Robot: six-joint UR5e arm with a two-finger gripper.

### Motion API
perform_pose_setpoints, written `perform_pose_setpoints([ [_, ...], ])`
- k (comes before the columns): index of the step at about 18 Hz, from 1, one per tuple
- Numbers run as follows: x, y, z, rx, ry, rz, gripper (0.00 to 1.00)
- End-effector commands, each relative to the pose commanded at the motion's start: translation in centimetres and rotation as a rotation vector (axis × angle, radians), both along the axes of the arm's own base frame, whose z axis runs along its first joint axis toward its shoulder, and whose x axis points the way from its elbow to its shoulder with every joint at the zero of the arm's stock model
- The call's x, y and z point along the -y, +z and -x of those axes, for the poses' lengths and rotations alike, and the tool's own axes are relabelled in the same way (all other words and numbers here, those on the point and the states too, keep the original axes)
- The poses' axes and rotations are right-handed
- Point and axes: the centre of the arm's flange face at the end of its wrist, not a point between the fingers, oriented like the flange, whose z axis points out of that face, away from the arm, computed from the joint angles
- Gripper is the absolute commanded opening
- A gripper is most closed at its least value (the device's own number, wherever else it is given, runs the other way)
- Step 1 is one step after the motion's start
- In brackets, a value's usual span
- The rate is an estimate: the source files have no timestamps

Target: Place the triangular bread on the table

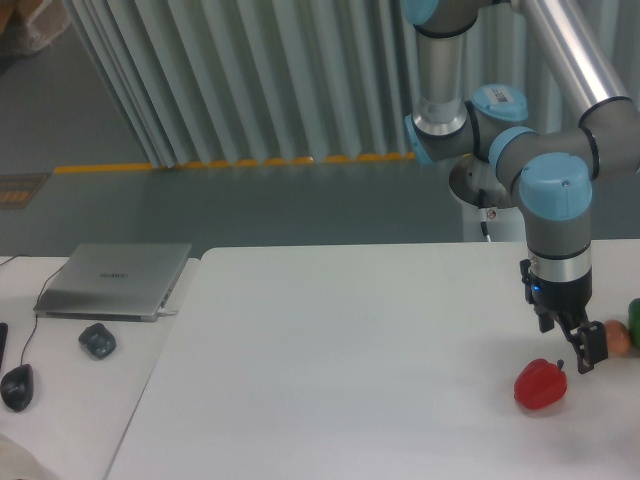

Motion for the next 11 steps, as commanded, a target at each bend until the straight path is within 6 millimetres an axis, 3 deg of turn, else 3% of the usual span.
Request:
perform_pose_setpoints([
  [4, 0.2, -0.4, 0.1, -0.01, 0.004, 0.017, 1.0],
  [11, 1.1, 2.4, 3.0, -0.005, 0.167, -0.088, 1.0],
])
